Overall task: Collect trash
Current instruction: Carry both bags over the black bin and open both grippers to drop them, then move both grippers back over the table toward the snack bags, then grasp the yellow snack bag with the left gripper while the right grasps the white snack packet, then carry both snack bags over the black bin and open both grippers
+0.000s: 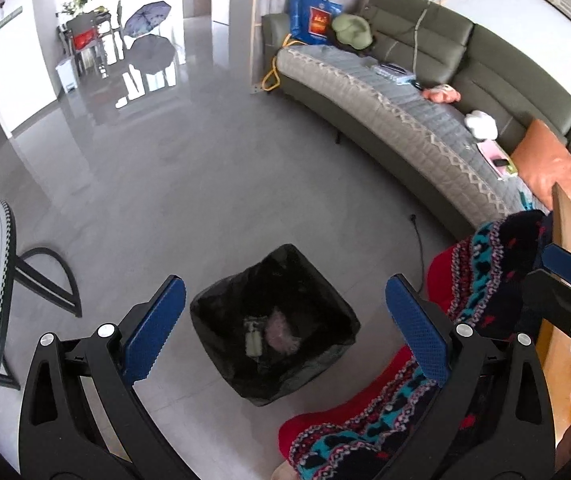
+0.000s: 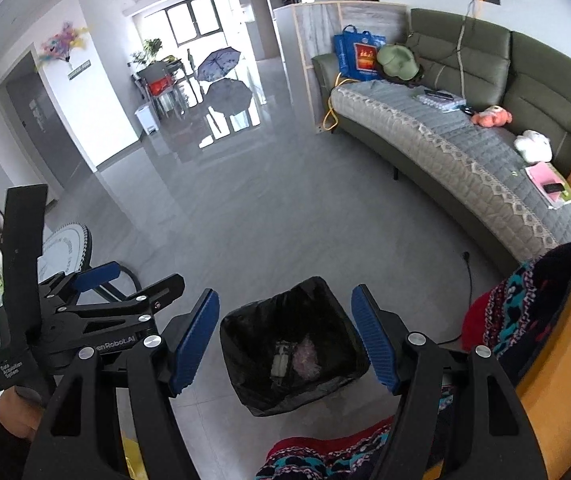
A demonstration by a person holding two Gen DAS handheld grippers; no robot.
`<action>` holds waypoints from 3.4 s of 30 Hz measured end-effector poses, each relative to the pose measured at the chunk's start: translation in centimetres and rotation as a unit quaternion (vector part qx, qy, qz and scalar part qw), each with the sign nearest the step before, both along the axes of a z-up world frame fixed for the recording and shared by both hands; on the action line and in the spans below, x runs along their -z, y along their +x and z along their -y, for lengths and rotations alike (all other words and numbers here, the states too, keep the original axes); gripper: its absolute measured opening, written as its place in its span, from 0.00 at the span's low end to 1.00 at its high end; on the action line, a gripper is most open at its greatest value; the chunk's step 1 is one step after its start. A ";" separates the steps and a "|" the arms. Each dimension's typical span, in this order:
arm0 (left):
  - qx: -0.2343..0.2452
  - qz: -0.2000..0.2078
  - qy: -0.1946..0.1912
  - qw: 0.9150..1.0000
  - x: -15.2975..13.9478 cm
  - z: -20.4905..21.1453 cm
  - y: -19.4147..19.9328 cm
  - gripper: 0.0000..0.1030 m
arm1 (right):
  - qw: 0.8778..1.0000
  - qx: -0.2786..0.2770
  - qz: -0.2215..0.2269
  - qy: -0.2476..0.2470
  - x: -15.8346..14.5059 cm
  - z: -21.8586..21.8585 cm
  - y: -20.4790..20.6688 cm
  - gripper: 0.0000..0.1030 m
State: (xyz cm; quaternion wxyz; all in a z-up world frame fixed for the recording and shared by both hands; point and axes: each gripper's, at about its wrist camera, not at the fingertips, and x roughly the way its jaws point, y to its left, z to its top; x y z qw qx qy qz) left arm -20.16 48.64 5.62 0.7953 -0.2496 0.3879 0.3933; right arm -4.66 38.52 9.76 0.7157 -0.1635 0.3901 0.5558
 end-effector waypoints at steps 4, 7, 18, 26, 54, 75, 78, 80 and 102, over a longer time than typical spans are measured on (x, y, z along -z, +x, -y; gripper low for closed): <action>0.024 0.004 -0.015 1.000 -0.6 1.8 1.1 0.94 | 1.000 0.021 0.000 0.007 -1.0 2.5 0.6 0.68; 0.038 0.009 -0.016 0.999 -1.5 3.7 1.9 0.94 | 0.999 0.041 0.003 0.011 -1.8 5.0 0.9 0.68; 0.137 0.022 -0.004 0.990 -4.1 13.2 7.4 0.94 | 0.991 0.135 0.004 0.022 -3.2 16.8 3.5 0.68; 0.247 0.023 0.002 0.969 -4.6 23.2 13.0 0.94 | 0.974 0.224 0.005 0.023 -3.1 27.3 6.4 0.68; 0.440 -0.022 -0.016 0.898 -0.5 41.1 22.6 0.94 | 0.884 0.460 -0.082 -0.026 6.0 53.4 11.1 0.68; 0.491 -0.045 -0.027 0.869 2.5 43.7 26.1 0.56 | 0.924 0.379 -0.026 -0.054 5.0 49.5 9.9 0.02; 0.487 -0.011 -0.063 0.871 1.4 42.4 26.0 0.42 | 0.924 0.379 -0.022 -0.044 4.0 49.7 9.7 0.02; 0.486 -0.008 -0.064 0.872 1.0 42.1 26.0 0.32 | 0.925 0.377 -0.019 -0.035 3.2 49.6 9.2 0.02; 0.412 0.044 -0.022 0.910 -4.2 31.8 18.2 0.30 | 0.962 0.271 0.006 0.015 -2.3 37.7 6.0 0.02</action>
